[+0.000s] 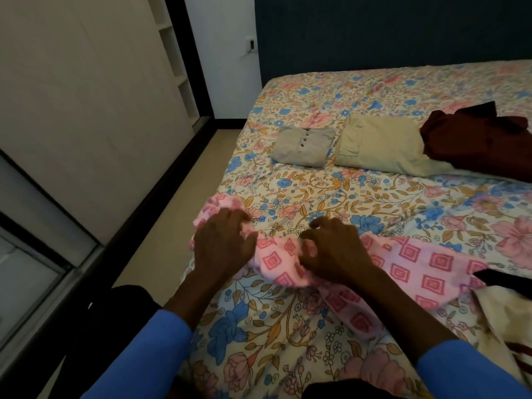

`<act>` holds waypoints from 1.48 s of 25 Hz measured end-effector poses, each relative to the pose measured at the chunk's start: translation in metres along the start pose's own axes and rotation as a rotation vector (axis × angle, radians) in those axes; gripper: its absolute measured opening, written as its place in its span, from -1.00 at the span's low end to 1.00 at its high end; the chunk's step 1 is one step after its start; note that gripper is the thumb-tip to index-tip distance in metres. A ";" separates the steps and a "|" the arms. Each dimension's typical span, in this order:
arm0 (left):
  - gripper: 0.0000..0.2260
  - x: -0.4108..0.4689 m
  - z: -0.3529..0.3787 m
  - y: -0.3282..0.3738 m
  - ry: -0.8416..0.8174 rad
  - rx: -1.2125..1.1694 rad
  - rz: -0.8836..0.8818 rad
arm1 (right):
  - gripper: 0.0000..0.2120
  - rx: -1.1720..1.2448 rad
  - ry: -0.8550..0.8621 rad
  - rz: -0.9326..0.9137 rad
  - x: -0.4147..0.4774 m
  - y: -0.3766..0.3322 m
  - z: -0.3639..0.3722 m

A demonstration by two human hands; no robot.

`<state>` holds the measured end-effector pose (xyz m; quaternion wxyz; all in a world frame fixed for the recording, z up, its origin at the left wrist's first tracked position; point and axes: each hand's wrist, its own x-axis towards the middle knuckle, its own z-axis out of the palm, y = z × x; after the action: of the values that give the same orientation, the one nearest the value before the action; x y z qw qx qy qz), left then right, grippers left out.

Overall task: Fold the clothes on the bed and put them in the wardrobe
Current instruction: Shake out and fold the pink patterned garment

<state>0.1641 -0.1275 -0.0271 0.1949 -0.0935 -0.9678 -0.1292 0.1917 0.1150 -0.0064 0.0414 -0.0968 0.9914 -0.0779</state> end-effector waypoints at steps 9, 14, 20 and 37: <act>-0.66 0.061 -0.024 0.006 -0.832 0.310 0.413 | -0.67 0.471 -0.113 0.094 -0.002 0.002 0.009; -0.62 0.063 -0.051 -0.016 -0.498 0.231 0.570 | -0.83 0.605 0.139 0.072 -0.023 0.006 -0.047; -0.78 0.116 -0.162 -0.004 -0.351 -0.100 0.484 | -0.89 0.763 0.441 -0.059 -0.041 0.014 -0.175; -0.59 0.159 -0.638 0.047 -0.318 -0.915 0.465 | -0.75 1.016 0.688 -0.427 -0.212 -0.082 -0.557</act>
<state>0.2560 -0.2453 0.6145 0.0087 -0.3993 -0.7839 -0.4754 0.3602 0.1587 0.5697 -0.2544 -0.2297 0.7465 -0.5704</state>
